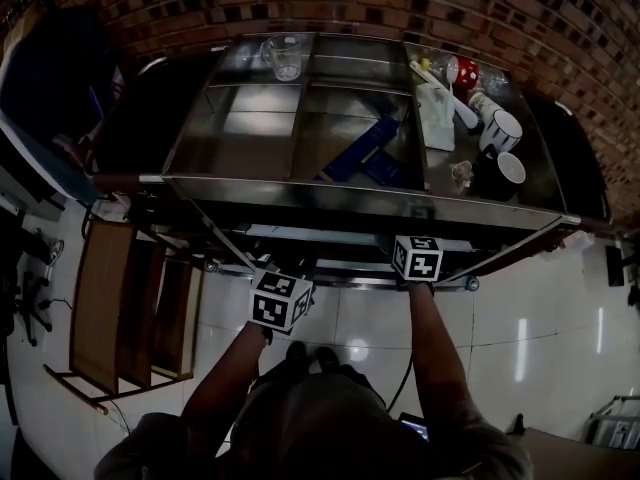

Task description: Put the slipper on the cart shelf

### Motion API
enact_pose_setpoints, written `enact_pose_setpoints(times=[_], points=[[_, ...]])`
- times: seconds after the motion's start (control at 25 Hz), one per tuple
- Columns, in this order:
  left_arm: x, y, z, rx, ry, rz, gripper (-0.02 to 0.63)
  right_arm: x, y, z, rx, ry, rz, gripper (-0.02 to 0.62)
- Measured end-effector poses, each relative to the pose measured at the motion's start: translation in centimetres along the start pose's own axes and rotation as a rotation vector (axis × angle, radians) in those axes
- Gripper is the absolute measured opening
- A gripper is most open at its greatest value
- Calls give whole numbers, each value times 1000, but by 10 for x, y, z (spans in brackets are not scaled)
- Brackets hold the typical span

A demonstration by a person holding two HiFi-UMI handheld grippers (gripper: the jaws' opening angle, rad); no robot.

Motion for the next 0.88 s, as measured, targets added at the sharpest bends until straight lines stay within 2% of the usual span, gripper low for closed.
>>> enact_pose_setpoints(times=[0.16,0.24,0.36,0.48,0.88], points=[[7,6,-6,20,2,31,8,-22,30,-6,38,12,19,64],[11,9,-8,32,-2,54,8,-37,45,-11,72,10,10,39],[17,13,-11,45,-8,80,8,-60,67,-20,125,-7,-33,5],[22,18,-14,59,-9,105,8,-82,86,-28,152,-5,-89,5],[23,47,-23,90,-32,168,8,-139,128,-49,225,10,-186,5]])
Point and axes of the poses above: the fingertips, and each gripper's own axes: y backward along the fingers, x to its right, z out of its underside, the point moved 5 cm from there along y, backward along the fingers, and after that the axes turned 13 degrees about -z, right-handed, at the moved point
